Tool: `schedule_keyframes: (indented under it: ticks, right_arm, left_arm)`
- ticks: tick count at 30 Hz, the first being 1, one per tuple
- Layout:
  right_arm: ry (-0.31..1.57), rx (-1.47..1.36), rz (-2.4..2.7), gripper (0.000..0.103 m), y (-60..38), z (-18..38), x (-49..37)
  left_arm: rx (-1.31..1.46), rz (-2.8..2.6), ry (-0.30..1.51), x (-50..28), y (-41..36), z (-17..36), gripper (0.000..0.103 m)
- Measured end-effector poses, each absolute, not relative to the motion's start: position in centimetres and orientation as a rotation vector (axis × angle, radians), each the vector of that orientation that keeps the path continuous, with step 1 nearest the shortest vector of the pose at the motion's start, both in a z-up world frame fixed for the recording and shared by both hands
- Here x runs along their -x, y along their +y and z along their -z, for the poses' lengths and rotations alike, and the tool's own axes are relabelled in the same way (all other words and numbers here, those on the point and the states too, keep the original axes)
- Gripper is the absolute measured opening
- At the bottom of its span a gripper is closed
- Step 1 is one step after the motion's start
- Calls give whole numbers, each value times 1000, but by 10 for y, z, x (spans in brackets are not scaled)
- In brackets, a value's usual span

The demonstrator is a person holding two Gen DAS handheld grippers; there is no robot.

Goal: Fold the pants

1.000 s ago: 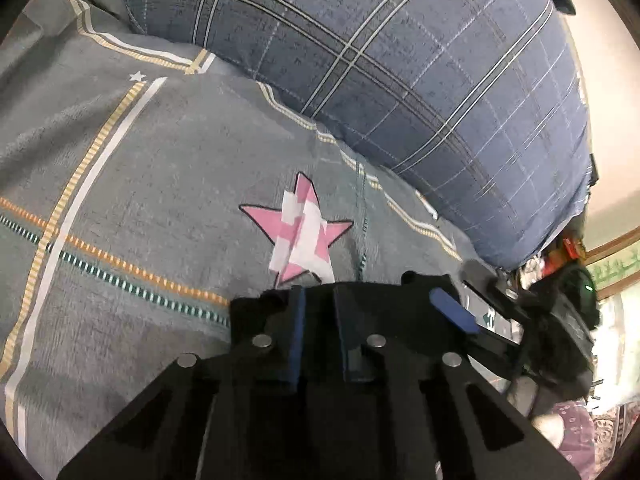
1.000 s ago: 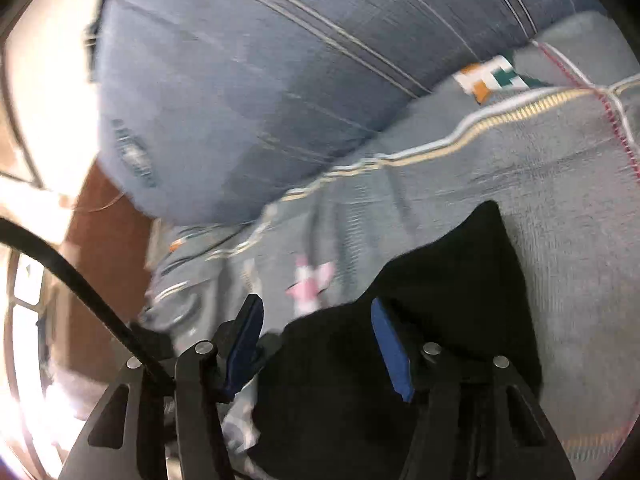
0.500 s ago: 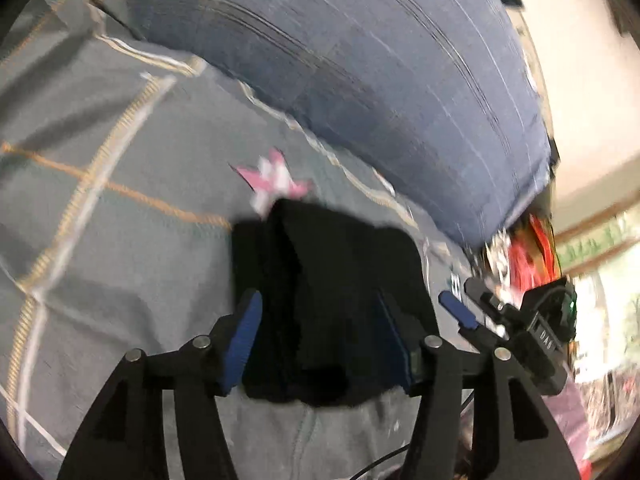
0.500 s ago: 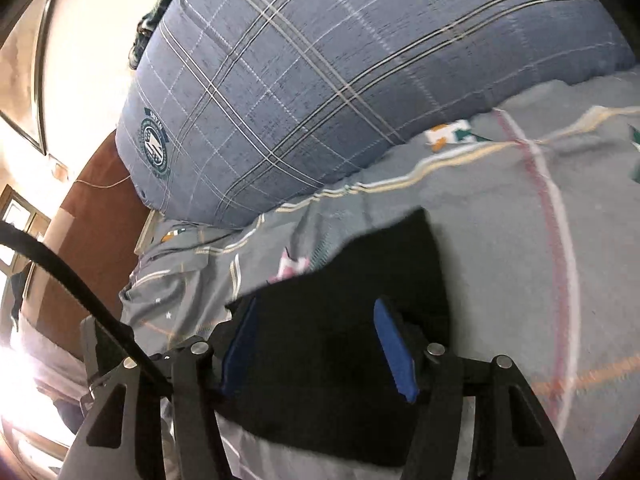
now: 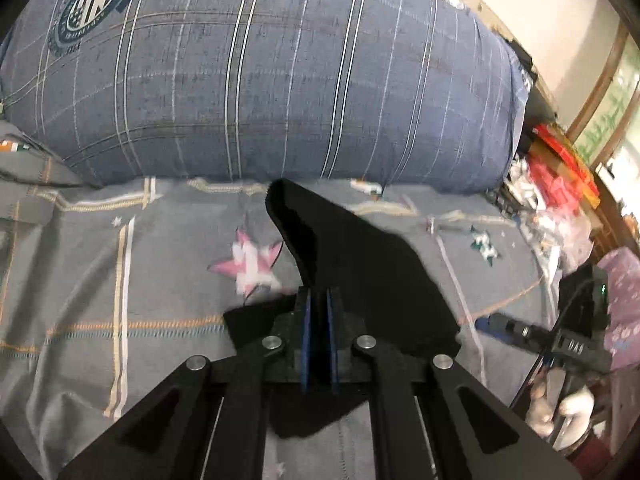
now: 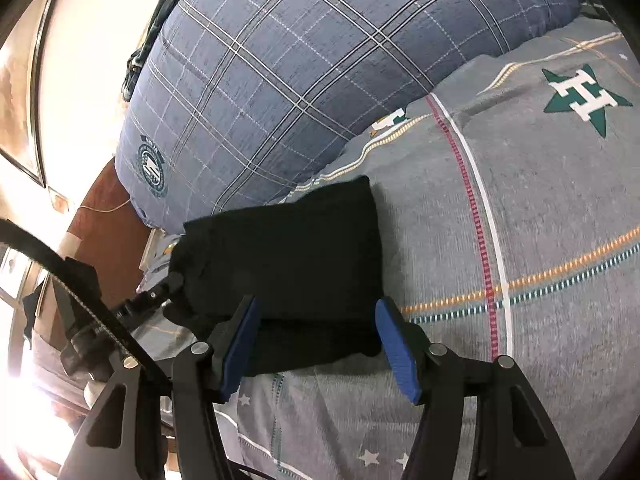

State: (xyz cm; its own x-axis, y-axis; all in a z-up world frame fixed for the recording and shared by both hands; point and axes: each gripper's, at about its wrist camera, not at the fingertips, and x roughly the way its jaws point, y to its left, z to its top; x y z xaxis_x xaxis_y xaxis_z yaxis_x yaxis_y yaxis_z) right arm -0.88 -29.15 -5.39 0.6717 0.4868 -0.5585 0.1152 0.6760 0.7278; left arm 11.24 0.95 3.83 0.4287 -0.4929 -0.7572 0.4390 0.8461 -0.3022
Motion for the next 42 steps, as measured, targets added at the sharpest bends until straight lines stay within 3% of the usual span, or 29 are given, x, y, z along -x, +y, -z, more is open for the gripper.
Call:
schedule_keyframes:
  ticks: [4, 6, 8, 16, 18, 23, 27, 29, 35, 42]
  right_arm:
    - [859, -799, -254, 66, -281, 61, 7]
    - [881, -788, -256, 66, -276, 66, 2]
    - [900, -785, -252, 66, -270, 69, -2]
    - [829, -683, -261, 66, -259, 44, -3]
    - [824, -689, -287, 66, -251, 44, -9]
    - [844, -696, -315, 66, -232, 54, -25]
    - [883, -668, -302, 66, -224, 65, -31]
    - [875, -651, -307, 66, -223, 61, -29]
    - [850, -252, -399, 66, -174, 33, -13]
    - [842, 204, -510, 62, -98, 29, -23]
  left_arm:
    - [58, 508, 1070, -94, 22, 16, 7]
    - [103, 467, 1077, -90, 35, 37, 23]
    - [184, 449, 1074, -91, 53, 36, 34]
    - [311, 411, 940, -86, 85, -14, 37]
    - [301, 429, 932, -94, 71, -19, 48]
    - [229, 458, 955, -130, 19, -5, 61]
    - [142, 384, 1112, -153, 1, 42, 61]
    - [203, 401, 1073, -145, 13, 35, 61]
    - [368, 430, 1010, -103, 68, 20, 61]
    - [505, 409, 1013, -58, 121, 45, 61]
